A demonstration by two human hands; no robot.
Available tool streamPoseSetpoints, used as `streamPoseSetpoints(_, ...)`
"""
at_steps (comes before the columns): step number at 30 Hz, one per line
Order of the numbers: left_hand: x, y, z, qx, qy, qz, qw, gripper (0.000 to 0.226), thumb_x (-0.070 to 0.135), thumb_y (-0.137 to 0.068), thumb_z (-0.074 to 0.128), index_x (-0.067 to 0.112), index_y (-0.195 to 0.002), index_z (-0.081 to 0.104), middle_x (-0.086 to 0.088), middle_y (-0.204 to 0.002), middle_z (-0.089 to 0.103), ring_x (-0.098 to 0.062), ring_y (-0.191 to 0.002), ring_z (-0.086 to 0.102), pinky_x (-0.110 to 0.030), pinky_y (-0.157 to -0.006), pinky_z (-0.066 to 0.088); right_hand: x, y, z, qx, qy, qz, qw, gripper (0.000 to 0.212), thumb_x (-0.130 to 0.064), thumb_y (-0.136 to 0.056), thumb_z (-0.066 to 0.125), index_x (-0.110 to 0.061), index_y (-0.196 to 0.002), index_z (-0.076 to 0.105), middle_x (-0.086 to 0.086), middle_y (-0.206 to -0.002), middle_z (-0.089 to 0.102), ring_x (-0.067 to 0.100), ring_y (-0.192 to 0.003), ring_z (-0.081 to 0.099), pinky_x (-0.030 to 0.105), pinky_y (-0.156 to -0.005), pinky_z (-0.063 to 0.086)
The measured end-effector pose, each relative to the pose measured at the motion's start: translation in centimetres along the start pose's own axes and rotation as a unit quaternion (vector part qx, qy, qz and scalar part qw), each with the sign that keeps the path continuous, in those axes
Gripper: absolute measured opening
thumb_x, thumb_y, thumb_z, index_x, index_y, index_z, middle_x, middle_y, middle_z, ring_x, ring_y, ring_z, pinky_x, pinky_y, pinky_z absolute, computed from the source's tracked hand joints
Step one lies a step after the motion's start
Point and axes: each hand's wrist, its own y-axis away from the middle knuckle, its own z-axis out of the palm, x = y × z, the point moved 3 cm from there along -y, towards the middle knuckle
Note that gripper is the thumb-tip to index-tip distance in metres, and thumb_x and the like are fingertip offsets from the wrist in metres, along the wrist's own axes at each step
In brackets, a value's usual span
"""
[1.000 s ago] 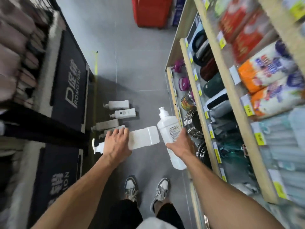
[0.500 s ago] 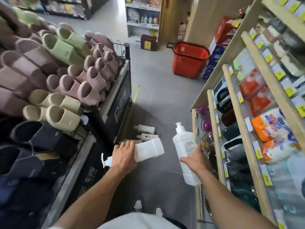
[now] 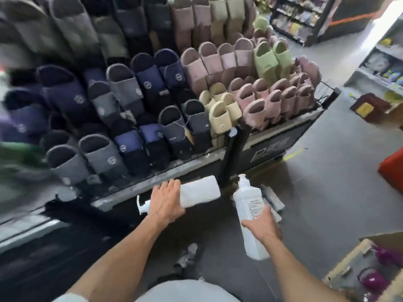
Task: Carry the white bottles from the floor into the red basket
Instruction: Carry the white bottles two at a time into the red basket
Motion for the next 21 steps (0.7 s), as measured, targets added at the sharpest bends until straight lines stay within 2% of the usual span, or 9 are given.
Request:
streamPoseSetpoints(3, -4.6, 5.3, -0.3, -0.014, -0.014, -0.089, 0.996, 0.056, 0.048, -0.059, 0.071, 0.022, -0.105, 0.050, 0.005, -0.097, 0.056, -0.021, -0.091, 0.058, -0.036, -0.079, 0.043, -3.2, 0.6, 2.0, -0.027, 0.040, -0.068, 0.996, 0.068, -0.042, -0.063, 0.084, -0.022, -0.110, 0.037, 0.002, -0.101, 0.058, 0.029, -0.090, 0.060, 0.040, -0.079, 0.052)
streamPoseSetpoints(6, -9.1, 10.8, -0.7, -0.025, -0.026, -0.170, 0.985, 0.056, 0.047, -0.060, 0.071, 0.022, -0.106, 0.051, 0.006, -0.097, 0.057, -0.020, -0.089, 0.058, -0.035, -0.075, 0.041, -6.9, 2.1, 4.5, -0.055, 0.076, -0.132, 0.987, 0.068, -0.042, -0.064, 0.085, -0.020, -0.111, 0.041, 0.004, -0.102, 0.060, 0.027, -0.088, 0.058, 0.034, -0.073, 0.046)
streamPoseSetpoints(11, -16.4, 19.7, -0.9, -0.033, -0.027, -0.301, 0.953, 0.057, 0.046, -0.061, 0.071, 0.023, -0.109, 0.052, 0.006, -0.102, 0.058, -0.021, -0.094, 0.058, -0.036, -0.076, 0.040, -13.7, 6.4, 10.0, -0.109, 0.142, -0.218, 0.959, 0.069, -0.044, -0.067, 0.083, -0.020, -0.114, 0.039, 0.002, -0.105, 0.056, 0.030, -0.095, 0.059, 0.034, -0.075, 0.041)
streamPoseSetpoints(13, -19.2, 22.9, -0.9, -0.035, -0.017, -0.350, 0.936, 0.060, 0.045, -0.060, 0.072, 0.022, -0.111, 0.052, 0.005, -0.105, 0.058, -0.022, -0.098, 0.058, -0.038, -0.079, 0.040, -16.3, 8.7, 12.4, -0.134, 0.161, -0.250, 0.945, 0.067, -0.044, -0.069, 0.082, -0.020, -0.112, 0.038, -0.001, -0.100, 0.053, 0.027, -0.090, 0.057, 0.035, -0.074, 0.040)
streamPoseSetpoints(21, -30.5, 35.8, -0.7, -0.038, 0.001, -0.482, 0.875, 0.057, 0.046, -0.060, 0.068, 0.025, -0.110, 0.051, 0.008, -0.103, 0.057, -0.019, -0.097, 0.057, -0.036, -0.078, 0.039, -26.6, 19.7, 24.1, -0.184, 0.229, -0.363, 0.884, 0.071, -0.049, -0.069, 0.081, -0.024, -0.114, 0.032, -0.003, -0.104, 0.051, 0.021, -0.090, 0.056, 0.037, -0.076, 0.044)
